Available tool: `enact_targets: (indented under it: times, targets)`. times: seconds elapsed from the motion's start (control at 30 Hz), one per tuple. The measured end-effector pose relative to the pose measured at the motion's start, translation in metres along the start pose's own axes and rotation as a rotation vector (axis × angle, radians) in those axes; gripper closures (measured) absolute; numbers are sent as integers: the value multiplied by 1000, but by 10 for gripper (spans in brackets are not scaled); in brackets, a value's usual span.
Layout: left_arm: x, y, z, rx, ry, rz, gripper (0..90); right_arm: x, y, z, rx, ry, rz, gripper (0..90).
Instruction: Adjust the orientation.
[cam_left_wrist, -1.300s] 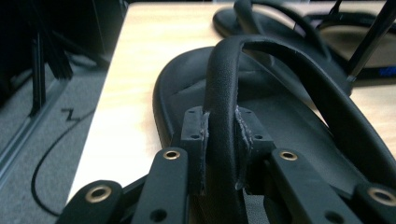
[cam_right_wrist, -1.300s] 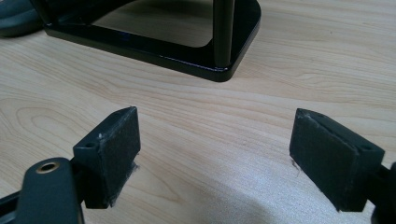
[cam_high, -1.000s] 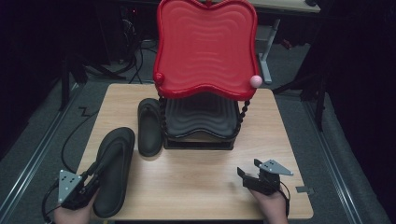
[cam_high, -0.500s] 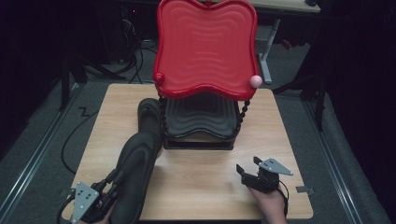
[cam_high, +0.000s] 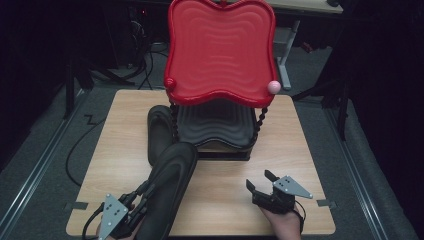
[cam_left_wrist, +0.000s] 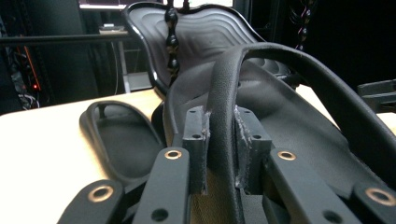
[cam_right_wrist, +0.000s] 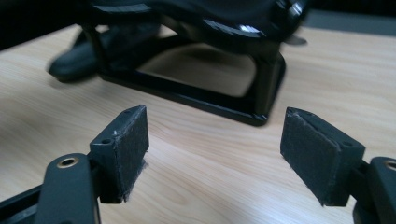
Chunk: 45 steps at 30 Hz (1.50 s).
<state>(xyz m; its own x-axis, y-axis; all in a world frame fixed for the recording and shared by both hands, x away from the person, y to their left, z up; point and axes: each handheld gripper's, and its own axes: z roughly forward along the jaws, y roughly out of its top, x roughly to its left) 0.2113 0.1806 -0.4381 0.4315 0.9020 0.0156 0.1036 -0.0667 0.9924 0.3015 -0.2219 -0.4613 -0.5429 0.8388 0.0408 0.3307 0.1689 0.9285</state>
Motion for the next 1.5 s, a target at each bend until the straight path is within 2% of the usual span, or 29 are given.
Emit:
enact_targets:
  times: [0.17,0.33,0.6,0.77,0.87,0.97,1.0,1.2,1.37,1.43,1.5]
  targets:
    - [-12,2,26,-2,-11,13,770,26,15,-8,-53,38,-26,236]
    - [-23,5,55,-2,11,25,772,47,31,-11,-104,84,-34,253]
    - [-33,13,93,-21,74,50,777,80,50,12,-130,188,-49,304]
    - [-34,21,103,-40,91,33,779,96,58,28,-140,207,-76,377]
    - [-34,26,106,-56,96,27,779,98,63,36,-148,198,-87,456]
    - [-34,30,109,-67,98,29,778,99,67,40,-155,180,-104,607]
    - [-34,31,111,-68,101,34,778,99,68,41,-157,172,-109,621]
    - [-32,33,127,-66,105,51,770,91,75,52,-158,91,-120,790]
    - [-32,33,146,-50,92,56,753,88,76,61,-173,-14,-148,841]
    - [-32,35,152,-36,75,53,732,86,76,62,-182,-44,-144,846]
    - [-31,37,152,-30,40,38,675,83,77,64,-188,-70,-137,855]
